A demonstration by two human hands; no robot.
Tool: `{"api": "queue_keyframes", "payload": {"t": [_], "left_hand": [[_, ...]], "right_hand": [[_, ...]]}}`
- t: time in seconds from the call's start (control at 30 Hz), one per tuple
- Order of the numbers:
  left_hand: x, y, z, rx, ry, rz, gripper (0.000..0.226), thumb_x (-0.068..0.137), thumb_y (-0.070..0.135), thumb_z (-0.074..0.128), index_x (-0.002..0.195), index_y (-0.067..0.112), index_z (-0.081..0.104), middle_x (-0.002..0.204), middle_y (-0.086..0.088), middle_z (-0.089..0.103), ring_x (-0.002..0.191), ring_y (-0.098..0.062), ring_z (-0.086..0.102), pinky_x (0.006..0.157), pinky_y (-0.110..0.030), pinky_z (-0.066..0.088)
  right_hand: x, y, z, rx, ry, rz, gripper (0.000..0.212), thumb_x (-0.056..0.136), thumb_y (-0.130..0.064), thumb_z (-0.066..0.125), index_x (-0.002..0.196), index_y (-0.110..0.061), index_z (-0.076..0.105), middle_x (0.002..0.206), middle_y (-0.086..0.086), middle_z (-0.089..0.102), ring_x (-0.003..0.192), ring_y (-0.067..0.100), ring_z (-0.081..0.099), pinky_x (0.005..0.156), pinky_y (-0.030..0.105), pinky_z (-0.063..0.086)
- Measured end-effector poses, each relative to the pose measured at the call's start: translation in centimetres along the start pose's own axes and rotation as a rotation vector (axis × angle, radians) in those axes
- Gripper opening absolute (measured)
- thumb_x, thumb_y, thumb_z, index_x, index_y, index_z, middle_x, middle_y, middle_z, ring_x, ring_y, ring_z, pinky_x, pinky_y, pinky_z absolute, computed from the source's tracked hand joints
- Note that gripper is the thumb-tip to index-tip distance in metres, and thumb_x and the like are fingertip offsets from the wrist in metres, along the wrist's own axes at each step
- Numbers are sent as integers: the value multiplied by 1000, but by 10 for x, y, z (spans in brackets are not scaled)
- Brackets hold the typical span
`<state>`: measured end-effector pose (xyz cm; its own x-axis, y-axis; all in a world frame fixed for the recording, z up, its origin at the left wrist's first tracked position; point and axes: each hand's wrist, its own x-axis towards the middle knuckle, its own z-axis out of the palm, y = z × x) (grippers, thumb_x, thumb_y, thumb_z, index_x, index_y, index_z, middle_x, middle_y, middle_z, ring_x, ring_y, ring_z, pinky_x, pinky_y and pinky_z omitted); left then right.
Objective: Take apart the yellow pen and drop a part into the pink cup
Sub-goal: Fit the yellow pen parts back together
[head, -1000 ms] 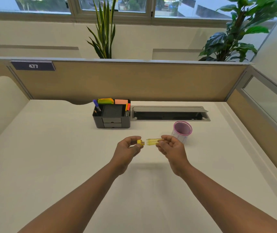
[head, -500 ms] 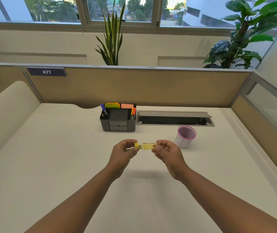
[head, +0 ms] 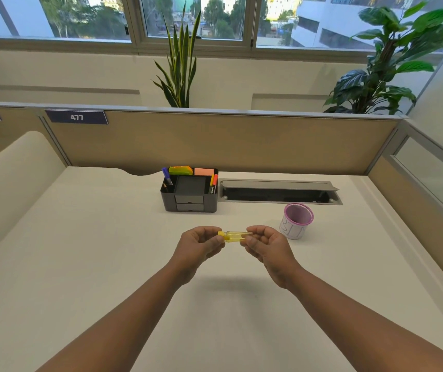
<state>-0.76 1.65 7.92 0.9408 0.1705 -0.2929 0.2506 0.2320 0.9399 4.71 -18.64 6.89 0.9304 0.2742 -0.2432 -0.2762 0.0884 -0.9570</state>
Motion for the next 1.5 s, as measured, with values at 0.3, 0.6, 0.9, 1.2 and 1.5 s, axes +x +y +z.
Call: {"api": "queue_keyframes", "payload": {"t": [0.3,0.6,0.9,1.2,1.5], "left_hand": [[-1,3,-2,1,-5,-11,18,88,7,75,106,8,76,100,-13,80,97,-30,77,80,-28,62],[-2,1,1,8,-20,-28,16,87,5,75,103,9,77,98,-12,81,96,-30,77,78,-27,62],[8,5,11,305,14,45,19,90,5,72,104,18,74,103,-9,77,100,-26,73,92,-35,61],[30,-25,-13,497,-98,-8,34,94,11,68,126,21,65,121,-3,69,107,-22,67,92,-34,57],[79,-60,-56,1497,-52,8,45,102,33,46,147,35,46,159,1,38,144,-27,34,110,-45,37]], "right_hand": [[0,1,1,0,-25,29,18,93,-4,71,109,-13,72,100,10,80,94,28,78,79,29,62],[0,-2,-4,-3,-41,51,18,90,2,72,104,-9,73,99,15,80,92,28,78,77,28,62],[11,-5,-8,-168,-55,120,18,84,3,78,97,-9,74,95,13,80,89,30,78,73,29,63],[32,20,-3,-685,-72,109,18,77,-11,85,84,-23,74,90,4,75,86,26,72,71,36,61],[97,4,18,-885,-12,-42,16,85,-18,82,90,-31,72,90,-8,69,83,13,66,64,22,51]]}}
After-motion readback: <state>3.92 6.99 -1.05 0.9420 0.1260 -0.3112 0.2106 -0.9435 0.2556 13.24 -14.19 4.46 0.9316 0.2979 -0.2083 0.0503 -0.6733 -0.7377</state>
